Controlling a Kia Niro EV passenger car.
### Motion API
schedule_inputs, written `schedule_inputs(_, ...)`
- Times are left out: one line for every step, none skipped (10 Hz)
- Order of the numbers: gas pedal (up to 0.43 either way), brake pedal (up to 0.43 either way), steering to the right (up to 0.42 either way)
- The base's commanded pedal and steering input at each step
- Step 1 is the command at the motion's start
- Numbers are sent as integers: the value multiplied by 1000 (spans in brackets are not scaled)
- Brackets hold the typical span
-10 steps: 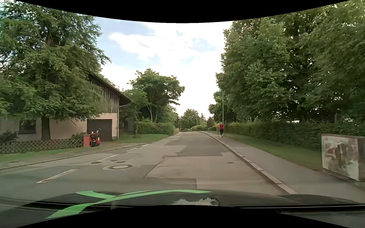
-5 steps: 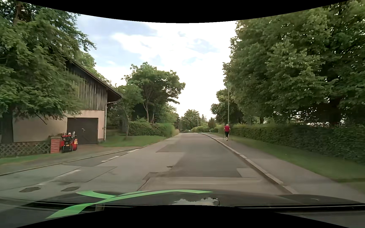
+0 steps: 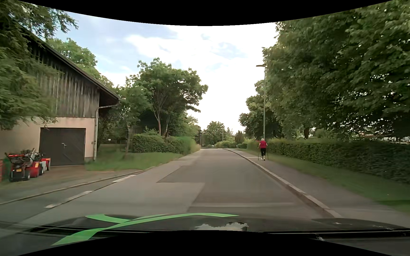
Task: Follow the waypoints while adhering to traffic rules and regulations
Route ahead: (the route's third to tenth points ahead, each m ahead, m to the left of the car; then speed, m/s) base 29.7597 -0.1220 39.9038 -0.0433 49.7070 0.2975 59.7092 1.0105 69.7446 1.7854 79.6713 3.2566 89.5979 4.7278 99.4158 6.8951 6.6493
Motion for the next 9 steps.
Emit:
schedule_inputs(189, 0, -2)
schedule_inputs(189, 0, -3)
schedule_inputs(157, 0, -2)
schedule_inputs(157, 0, 0)
schedule_inputs(169, 0, 2)
schedule_inputs(169, 0, 1)
schedule_inputs(169, 0, 2)
schedule_inputs(157, 0, 3)
schedule_inputs(150, 0, 3)
